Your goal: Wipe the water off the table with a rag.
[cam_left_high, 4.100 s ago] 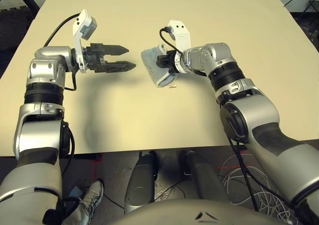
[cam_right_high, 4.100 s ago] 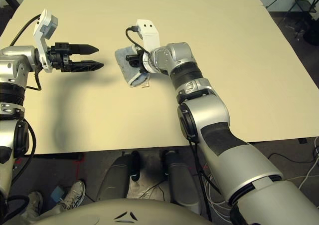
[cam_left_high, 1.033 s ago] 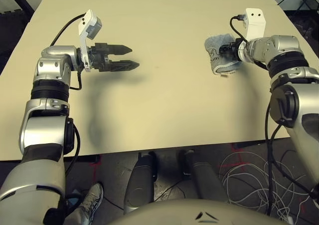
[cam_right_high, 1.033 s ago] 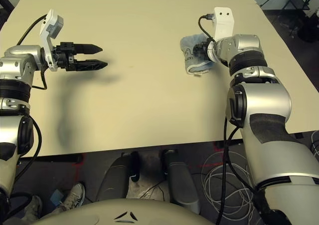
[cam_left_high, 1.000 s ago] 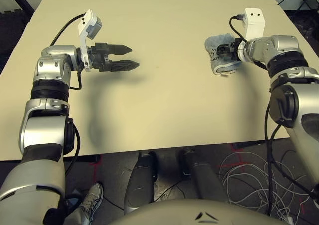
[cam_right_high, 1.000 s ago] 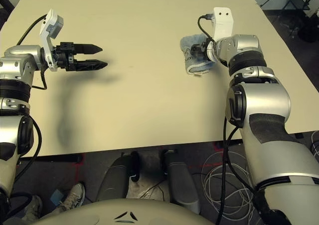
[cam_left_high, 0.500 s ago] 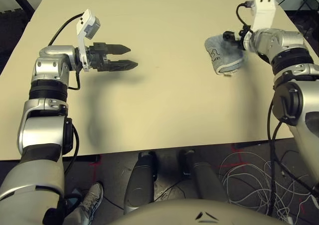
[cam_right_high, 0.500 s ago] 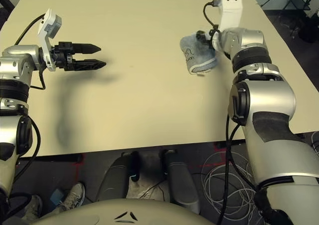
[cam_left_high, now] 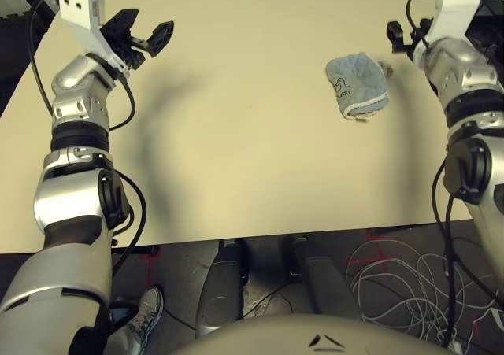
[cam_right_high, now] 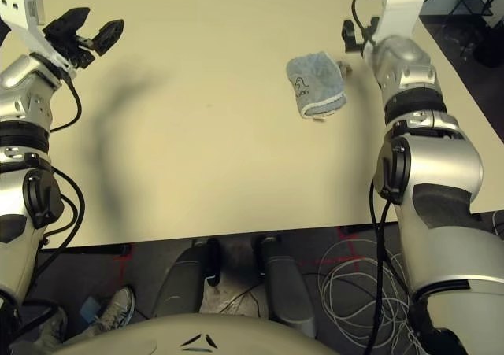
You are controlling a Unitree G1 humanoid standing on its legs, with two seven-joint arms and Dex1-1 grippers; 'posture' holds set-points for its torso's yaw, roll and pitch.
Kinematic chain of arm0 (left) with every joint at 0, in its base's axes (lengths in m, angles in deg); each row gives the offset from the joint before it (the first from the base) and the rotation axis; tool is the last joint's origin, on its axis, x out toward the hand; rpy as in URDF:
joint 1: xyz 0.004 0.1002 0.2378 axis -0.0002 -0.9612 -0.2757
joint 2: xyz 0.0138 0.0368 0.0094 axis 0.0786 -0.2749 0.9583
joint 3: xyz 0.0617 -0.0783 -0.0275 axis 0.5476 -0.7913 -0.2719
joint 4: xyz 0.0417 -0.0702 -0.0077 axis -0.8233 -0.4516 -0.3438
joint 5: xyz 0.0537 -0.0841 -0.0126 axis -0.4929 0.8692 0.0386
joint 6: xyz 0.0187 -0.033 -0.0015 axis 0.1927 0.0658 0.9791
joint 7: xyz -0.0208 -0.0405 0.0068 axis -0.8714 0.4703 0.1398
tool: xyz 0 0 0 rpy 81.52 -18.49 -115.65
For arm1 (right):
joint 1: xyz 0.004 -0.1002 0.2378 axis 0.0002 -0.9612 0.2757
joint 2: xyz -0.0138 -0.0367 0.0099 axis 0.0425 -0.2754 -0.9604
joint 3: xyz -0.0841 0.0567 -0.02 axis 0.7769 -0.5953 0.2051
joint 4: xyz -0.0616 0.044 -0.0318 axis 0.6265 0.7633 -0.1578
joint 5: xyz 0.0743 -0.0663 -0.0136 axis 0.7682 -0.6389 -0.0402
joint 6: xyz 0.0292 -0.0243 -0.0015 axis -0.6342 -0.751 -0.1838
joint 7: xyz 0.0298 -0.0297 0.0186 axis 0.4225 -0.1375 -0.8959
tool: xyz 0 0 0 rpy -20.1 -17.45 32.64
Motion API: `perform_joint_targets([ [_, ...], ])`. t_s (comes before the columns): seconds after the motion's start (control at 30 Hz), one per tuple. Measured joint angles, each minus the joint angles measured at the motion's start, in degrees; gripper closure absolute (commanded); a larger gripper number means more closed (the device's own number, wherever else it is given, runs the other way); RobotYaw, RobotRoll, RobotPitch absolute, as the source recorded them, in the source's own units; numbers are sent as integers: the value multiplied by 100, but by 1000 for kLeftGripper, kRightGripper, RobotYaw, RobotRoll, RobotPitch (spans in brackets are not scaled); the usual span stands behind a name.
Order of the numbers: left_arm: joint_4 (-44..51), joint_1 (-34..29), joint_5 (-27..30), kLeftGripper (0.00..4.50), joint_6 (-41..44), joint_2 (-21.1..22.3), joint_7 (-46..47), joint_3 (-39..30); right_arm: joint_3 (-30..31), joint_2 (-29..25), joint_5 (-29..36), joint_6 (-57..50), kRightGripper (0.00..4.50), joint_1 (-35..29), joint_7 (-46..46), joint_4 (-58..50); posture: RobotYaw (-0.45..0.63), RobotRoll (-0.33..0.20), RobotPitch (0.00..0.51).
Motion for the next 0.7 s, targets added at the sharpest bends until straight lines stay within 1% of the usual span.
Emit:
perform_joint_targets([
  [0.13,-126,-278,11,0,-318,-51,632,-245,-138,-211,10,370,29,-176,-50,51,32,0,223],
  [0.2,-207,-402,-6,0,-554,-76,962,-315,-247,-227,41,509,29,-287,-179,88,33,0,228],
  [0.37,-509,-636,-122,0,-982,-188,1844,-332,-237,-158,1,861,29,-566,-649,143,28,0,239],
  [0.6,-676,-642,-280,0,-1241,-340,2661,-323,-417,-151,23,980,29,-675,-826,146,7,0,258],
  [0.7,-703,-643,-298,0,-1247,-411,2762,-320,-457,-167,23,981,29,-754,-758,169,-6,0,255],
])
